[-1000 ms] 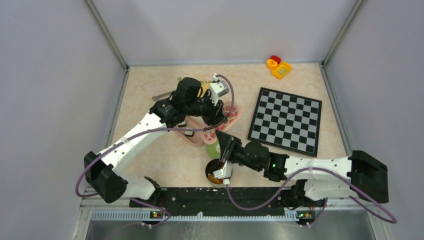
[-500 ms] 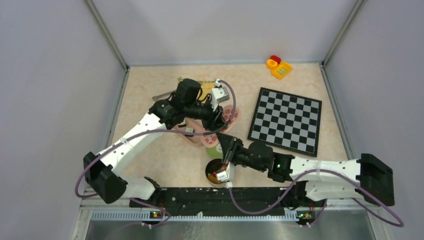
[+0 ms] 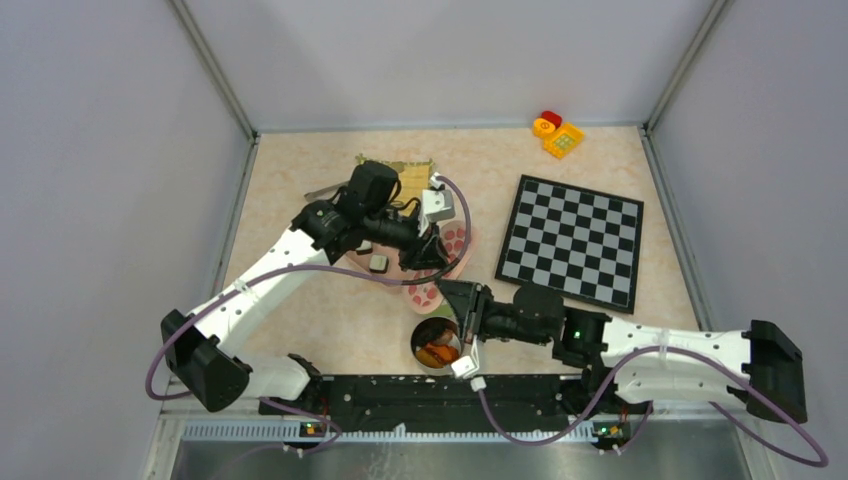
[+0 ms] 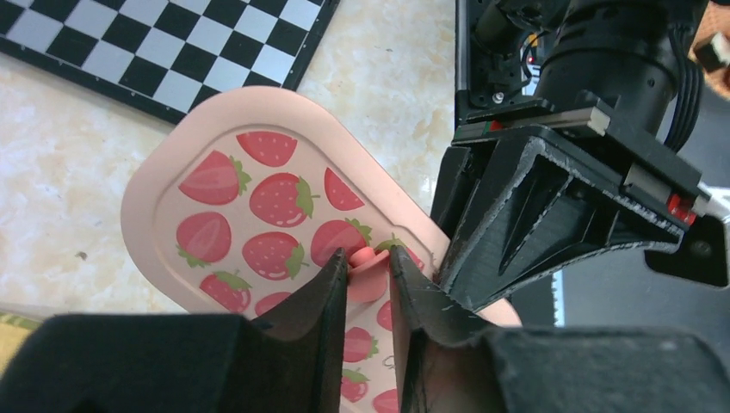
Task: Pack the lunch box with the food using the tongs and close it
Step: Adjust the box lid.
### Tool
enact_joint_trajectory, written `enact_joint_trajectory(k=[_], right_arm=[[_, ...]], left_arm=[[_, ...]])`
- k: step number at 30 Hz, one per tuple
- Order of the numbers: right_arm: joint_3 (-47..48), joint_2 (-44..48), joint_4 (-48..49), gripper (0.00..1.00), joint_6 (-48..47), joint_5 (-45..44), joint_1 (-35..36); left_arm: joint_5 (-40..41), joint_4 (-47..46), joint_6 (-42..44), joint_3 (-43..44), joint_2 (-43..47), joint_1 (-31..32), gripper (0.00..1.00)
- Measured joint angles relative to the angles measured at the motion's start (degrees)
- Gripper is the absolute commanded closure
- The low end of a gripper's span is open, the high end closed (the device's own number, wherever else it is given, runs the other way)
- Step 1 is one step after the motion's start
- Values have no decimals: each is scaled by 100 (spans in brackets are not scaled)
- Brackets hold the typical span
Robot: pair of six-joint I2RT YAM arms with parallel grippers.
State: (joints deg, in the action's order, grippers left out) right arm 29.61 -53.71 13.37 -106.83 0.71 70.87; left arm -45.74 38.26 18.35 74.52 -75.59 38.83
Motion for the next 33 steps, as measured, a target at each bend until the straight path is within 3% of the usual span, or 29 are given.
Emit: enact_joint_trajectory(k=[4, 9, 16, 21, 33], right_arm=[[-7, 109, -107, 100, 15, 179, 2], [-11, 166, -103, 100, 66, 262, 11], [-81, 374, 35, 31, 164, 166, 24], [-111, 531, 125, 10, 350, -111, 26], [-42, 820, -702, 5, 1788, -1488, -90]], left_arm=[[-140, 66, 208, 0, 9, -4, 100], [-199, 125, 304, 0, 81, -4, 100], [28, 214, 11, 0, 313, -55, 100], [297, 168, -560, 0, 442, -424, 100], [1294, -160, -1792, -393, 570, -1578, 100]])
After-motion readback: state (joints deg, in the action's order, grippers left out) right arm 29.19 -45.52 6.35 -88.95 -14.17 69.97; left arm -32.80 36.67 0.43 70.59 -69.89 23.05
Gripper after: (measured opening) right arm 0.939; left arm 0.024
